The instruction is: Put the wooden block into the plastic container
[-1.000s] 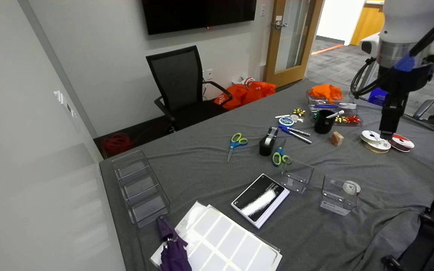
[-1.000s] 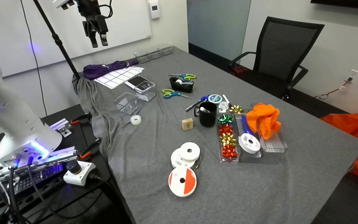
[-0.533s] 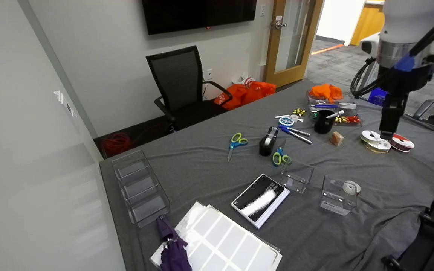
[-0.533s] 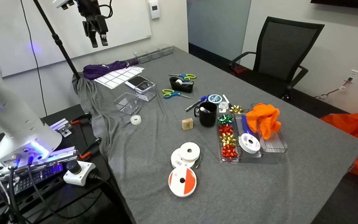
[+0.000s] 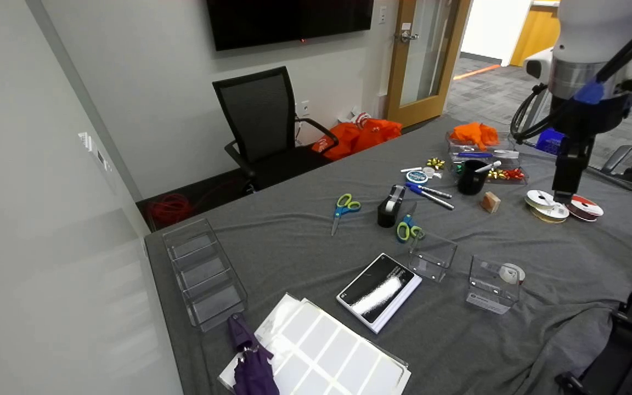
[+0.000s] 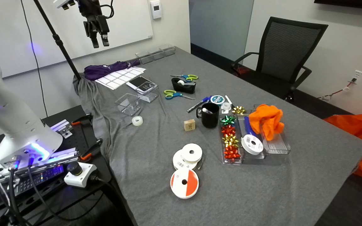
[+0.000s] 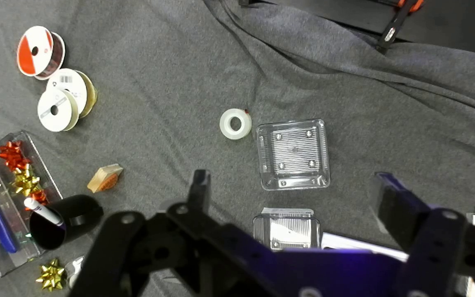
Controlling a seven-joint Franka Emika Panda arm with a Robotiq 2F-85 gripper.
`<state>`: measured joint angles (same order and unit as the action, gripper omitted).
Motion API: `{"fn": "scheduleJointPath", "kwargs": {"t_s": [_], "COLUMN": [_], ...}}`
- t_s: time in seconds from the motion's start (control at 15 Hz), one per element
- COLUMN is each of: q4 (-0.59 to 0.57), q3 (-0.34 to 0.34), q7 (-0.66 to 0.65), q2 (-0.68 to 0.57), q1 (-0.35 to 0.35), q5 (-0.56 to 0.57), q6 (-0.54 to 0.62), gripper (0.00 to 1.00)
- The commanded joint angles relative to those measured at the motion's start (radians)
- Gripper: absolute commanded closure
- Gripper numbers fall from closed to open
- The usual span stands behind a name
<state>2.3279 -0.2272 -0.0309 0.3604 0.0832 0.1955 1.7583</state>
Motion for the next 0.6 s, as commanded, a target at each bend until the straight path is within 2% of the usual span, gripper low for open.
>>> {"fn": "scheduleJointPath", "kwargs": {"t_s": [0.0, 0.33, 0.53], "q4": [0.005, 0.023, 0.042], "q3": [0.042, 0.107, 0.151], "q7": [-0.005, -0.028, -0.051], "q2": [-0.008, -0.037, -0.063], "q1": [0.018, -0.006, -0.023], "q5": [-0.01, -0.042, -0.066], "q6": [0.035, 0.161, 0.283], "gripper": [0.0, 0.0, 0.0]}}
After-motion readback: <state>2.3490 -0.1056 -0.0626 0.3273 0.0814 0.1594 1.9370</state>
